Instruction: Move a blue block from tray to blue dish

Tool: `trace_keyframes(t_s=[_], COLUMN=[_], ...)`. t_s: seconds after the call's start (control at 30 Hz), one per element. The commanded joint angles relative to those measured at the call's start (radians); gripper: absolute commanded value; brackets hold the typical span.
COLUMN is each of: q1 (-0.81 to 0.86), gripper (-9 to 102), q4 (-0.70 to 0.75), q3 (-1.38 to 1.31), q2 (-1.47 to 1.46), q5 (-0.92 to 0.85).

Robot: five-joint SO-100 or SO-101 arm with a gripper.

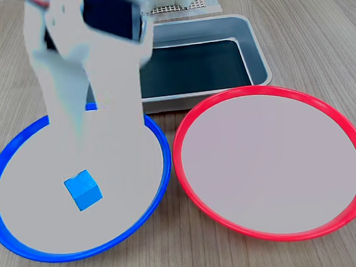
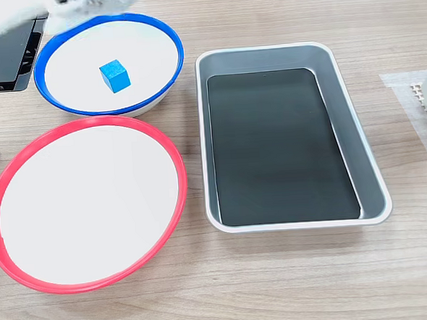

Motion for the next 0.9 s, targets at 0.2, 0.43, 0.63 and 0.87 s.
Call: trace_keyframes(t_s=[0.2, 0.43, 0.63, 0.87], q1=[-0.095, -0.166, -0.152, -0.097], gripper=[0, 0, 0, 0], q4=[-0.138, -0.121, 0.031, 0.233], q3=[0.156, 0.907, 1.378, 1.674], q2=[0.471, 1.086, 1.489, 1.901], q5=[0.908, 1.003, 0.882, 0.842])
